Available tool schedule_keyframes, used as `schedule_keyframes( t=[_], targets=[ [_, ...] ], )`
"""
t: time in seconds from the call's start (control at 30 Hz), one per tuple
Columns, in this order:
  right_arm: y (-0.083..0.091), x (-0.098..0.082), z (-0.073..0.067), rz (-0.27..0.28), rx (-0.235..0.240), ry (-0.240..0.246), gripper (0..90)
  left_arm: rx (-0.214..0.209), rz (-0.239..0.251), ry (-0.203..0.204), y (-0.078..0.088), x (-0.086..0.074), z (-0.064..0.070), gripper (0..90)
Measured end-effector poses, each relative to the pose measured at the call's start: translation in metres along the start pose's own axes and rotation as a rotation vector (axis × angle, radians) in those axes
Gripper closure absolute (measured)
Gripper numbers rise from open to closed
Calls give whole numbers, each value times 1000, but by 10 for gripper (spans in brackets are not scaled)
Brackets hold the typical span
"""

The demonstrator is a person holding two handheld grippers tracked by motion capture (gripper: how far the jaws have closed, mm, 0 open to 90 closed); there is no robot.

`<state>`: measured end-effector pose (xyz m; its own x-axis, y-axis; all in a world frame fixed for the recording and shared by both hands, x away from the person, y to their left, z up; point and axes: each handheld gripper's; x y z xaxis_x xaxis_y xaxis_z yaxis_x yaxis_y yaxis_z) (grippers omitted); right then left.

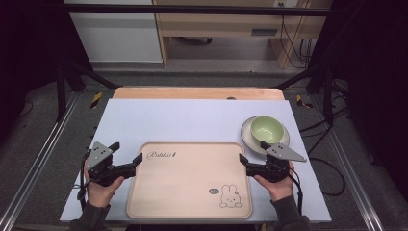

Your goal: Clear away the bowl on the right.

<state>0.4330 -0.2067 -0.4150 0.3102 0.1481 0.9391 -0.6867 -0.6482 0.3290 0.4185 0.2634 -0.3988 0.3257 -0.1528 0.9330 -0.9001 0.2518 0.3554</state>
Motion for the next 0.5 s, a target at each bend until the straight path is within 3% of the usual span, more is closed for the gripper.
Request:
schedule_keyframes(
  t=[0.5],
  targets=[
    [1, -1, 1, -13, -11, 11, 124, -2, 3, 5, 0, 0, -1, 94]
  ],
)
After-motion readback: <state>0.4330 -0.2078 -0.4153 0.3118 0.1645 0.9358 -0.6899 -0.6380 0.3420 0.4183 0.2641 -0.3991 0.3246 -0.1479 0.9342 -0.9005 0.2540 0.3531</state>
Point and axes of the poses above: each handheld gripper's, and its own axes: y roughly backward along the jaws, x roughly out of its top, z roughly to its right, and after that the axes turned 11 degrees about x, right-handed
